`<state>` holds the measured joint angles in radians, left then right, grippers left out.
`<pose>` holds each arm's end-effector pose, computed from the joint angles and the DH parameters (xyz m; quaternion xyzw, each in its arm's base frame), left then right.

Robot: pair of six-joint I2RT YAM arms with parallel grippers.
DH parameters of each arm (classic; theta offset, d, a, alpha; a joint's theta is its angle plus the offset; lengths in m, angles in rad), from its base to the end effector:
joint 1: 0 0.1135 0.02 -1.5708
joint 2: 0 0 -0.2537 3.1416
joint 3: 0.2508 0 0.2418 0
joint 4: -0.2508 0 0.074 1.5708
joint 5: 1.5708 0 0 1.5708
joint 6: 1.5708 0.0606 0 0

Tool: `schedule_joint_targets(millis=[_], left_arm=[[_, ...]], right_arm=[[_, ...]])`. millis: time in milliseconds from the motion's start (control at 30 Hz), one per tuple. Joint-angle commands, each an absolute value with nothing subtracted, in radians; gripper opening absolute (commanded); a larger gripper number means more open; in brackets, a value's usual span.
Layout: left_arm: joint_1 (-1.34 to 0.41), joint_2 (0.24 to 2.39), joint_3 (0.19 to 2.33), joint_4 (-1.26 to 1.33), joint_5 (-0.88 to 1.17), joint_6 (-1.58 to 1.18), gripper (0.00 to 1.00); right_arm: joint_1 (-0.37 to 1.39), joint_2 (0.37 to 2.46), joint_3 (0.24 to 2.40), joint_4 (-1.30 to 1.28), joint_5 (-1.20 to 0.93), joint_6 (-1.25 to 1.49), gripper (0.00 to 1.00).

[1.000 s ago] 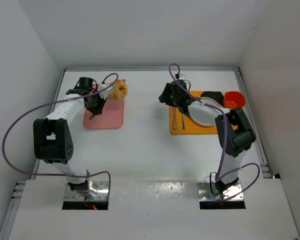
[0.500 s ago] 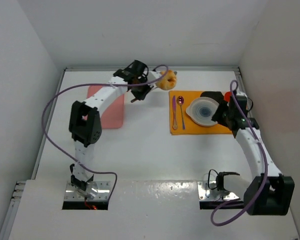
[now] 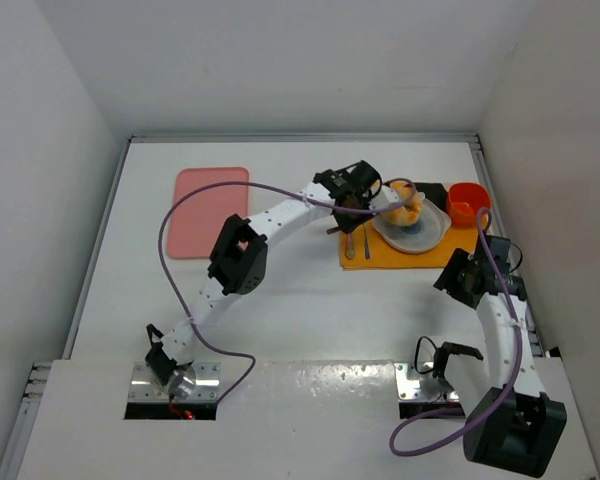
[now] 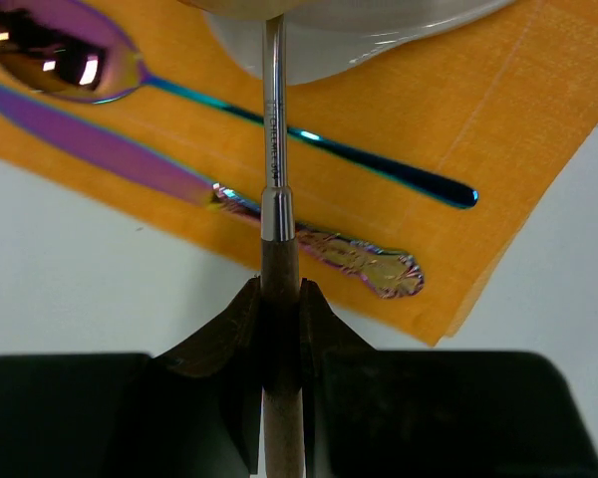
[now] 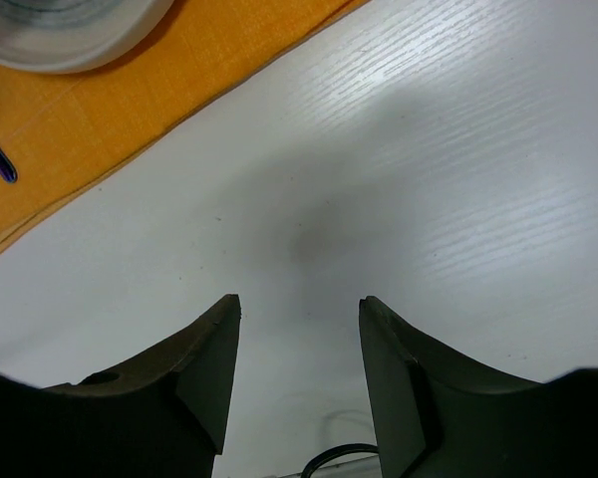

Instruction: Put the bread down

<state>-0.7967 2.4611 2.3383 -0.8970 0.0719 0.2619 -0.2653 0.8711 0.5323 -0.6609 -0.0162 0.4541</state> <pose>0.3656 -0.3802 0.1894 0.4940 0.8251 -0.1052 0.2531 0.1645 -0.0437 0.1731 0.3356 0.8989 0.0343 0.2797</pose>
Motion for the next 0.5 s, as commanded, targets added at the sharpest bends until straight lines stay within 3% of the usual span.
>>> schedule_joint_targets(millis=[0,467], left_arm=[[-0.830,2.491,2.402,-0.881,0.012,0.245,0.00],[-0.940,2.574,2.399,-0.756,-0.302,0.356,0.00]], right_arm=[[-0.278,0.862,0.520,-0.652,-0.038,0.483,0.52],[-0.279,0.851,0.503,-0.627,-0.055,0.492,0.52]])
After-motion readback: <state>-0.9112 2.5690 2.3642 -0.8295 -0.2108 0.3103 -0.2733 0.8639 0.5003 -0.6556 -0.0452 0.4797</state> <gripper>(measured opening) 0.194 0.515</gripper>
